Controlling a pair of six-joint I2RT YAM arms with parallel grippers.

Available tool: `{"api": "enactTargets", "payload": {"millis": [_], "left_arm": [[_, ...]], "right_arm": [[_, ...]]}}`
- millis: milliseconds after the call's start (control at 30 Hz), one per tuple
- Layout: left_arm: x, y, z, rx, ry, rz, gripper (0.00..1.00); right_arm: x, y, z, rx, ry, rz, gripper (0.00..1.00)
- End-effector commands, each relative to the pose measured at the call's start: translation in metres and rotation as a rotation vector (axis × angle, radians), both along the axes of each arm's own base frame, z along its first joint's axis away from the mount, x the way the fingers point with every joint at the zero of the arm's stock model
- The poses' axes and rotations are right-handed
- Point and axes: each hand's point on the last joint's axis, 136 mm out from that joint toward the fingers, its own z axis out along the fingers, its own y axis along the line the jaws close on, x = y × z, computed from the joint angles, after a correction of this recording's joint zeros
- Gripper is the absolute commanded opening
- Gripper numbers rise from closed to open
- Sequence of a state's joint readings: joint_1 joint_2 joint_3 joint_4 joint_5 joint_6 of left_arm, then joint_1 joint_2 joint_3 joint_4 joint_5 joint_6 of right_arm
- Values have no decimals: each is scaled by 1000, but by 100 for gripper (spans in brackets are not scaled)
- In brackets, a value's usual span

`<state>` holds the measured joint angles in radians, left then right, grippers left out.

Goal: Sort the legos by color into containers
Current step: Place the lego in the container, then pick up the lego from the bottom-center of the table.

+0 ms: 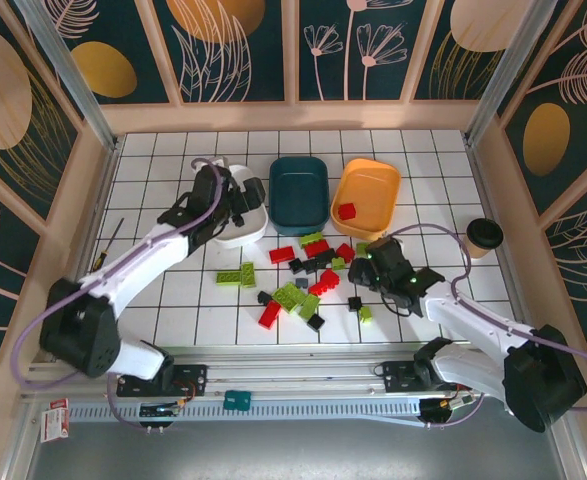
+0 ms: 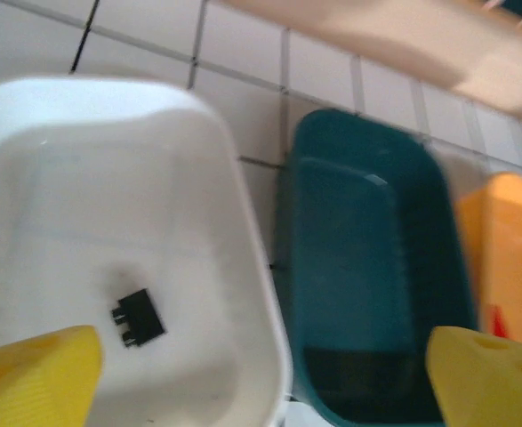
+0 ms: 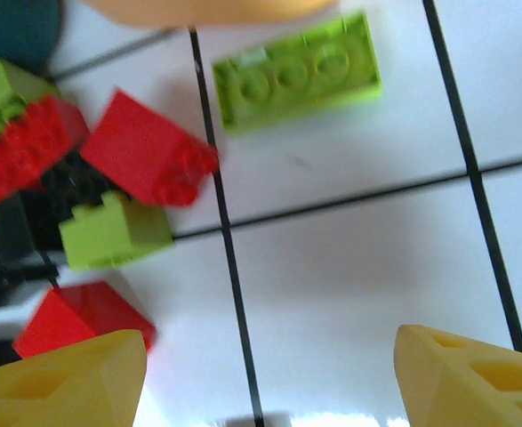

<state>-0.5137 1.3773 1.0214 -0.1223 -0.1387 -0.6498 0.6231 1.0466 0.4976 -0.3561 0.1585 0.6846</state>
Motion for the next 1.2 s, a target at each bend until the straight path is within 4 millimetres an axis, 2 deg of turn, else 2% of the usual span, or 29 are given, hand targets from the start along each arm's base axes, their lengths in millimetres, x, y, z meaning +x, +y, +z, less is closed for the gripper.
{"api": "enactTargets", "payload": {"millis": [0,200,367,567,733,867,1167], "left_arm": [[-39,-11,-11,-20,14,-70,99],[-91,9,-39,-129,47,-56,98],[-112,27,-48,-136,51,-29,98],[-119,38,-54,-133,44,1,98],[-119,37,-62,-126,63,-1,99],[-118,36,-64,-121,69,-1,98],[-120,36,-63,-120,70,-8,99]], "right_arm": [[-35,-11,-21,-33,127,-20,71],[-57,-1,-20,-28,156,-2,65],[-77,8,-24,-28,198,32,63],[-99,6,-37,-81,246,36,64],[-105,5,-46,-167,254,58,64],[-101,3,-53,-232,245,57,59],[-78,15,-48,-259,146,91,52]]}}
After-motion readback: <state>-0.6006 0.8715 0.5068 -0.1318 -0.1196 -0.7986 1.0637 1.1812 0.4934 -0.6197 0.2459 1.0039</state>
